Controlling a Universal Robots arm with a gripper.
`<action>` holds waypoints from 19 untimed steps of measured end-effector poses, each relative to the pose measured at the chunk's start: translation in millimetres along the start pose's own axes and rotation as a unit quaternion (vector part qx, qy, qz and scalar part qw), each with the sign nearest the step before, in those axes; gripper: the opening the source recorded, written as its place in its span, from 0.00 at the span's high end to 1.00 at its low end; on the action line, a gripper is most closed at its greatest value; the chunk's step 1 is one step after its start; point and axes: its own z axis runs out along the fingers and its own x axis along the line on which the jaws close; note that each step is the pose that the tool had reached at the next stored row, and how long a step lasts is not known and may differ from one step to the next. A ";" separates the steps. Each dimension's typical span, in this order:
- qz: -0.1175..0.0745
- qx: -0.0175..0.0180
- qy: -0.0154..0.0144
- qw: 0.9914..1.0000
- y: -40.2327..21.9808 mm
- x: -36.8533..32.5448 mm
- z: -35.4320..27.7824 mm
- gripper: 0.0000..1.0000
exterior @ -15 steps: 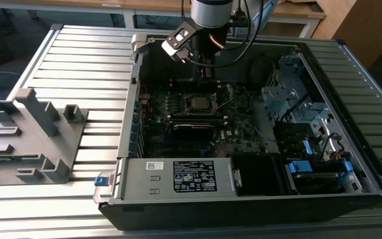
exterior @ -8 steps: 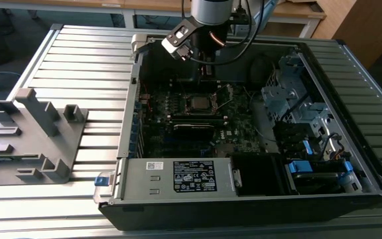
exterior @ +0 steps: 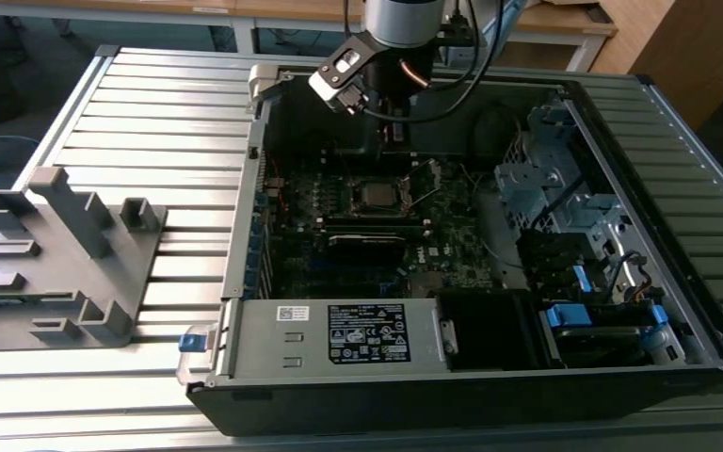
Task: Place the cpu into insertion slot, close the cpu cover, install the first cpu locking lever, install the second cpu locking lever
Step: 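Close the cpu cover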
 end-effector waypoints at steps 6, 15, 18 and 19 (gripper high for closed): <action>0.000 0.000 0.000 1.000 10.1 0.0 0.5 0.90; 0.000 0.000 0.000 1.000 17.0 0.0 0.9 0.90; 0.000 0.000 0.000 1.000 17.7 0.0 1.0 0.90; 0.000 0.000 0.000 1.000 18.1 0.0 1.0 0.90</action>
